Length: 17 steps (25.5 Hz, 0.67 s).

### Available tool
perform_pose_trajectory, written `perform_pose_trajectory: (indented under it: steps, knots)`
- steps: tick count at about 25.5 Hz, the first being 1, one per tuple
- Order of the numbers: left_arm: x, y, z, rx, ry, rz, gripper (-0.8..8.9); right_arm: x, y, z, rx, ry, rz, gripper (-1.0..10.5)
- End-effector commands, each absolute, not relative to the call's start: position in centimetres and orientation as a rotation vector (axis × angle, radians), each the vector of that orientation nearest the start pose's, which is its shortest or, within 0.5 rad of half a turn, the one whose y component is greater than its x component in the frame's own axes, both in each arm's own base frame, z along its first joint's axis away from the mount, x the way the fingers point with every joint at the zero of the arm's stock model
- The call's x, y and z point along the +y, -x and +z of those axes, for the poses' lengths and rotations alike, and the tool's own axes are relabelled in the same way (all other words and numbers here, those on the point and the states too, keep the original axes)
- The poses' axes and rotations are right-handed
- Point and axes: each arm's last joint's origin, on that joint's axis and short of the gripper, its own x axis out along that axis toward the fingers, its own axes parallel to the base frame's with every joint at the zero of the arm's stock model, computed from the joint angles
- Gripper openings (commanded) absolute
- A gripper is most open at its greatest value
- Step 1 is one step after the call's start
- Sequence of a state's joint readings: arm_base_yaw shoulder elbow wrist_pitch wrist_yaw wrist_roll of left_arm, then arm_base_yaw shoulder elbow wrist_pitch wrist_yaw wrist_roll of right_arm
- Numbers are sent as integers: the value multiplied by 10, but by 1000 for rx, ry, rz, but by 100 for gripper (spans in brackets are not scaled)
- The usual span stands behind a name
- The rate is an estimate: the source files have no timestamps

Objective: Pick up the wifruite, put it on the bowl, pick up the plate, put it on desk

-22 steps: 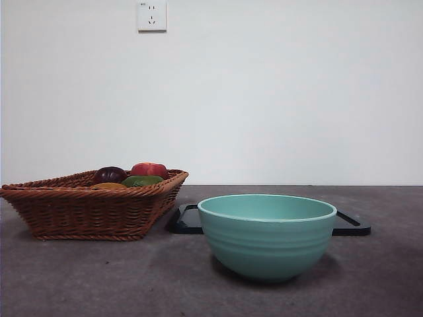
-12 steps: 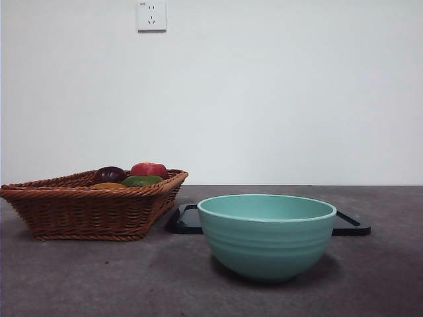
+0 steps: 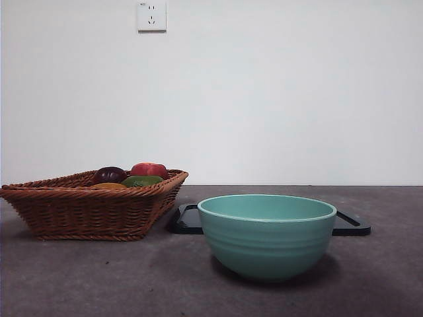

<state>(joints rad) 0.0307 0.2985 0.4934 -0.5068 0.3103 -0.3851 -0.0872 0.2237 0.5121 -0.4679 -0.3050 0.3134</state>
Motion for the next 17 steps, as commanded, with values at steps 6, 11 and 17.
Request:
perform_pose_trajectory:
  steps: [6,11,17]
  knots:
    - [-11,-109,310,491,276,-371,8,6,-90,316,431,-273,352,5]
    - [-21,-119,331,605,227,-486,8,12,-102,338,555,-241,445,5]
    - [-40,-119,351,723,137,-646,8,34,-110,353,748,-143,653,5]
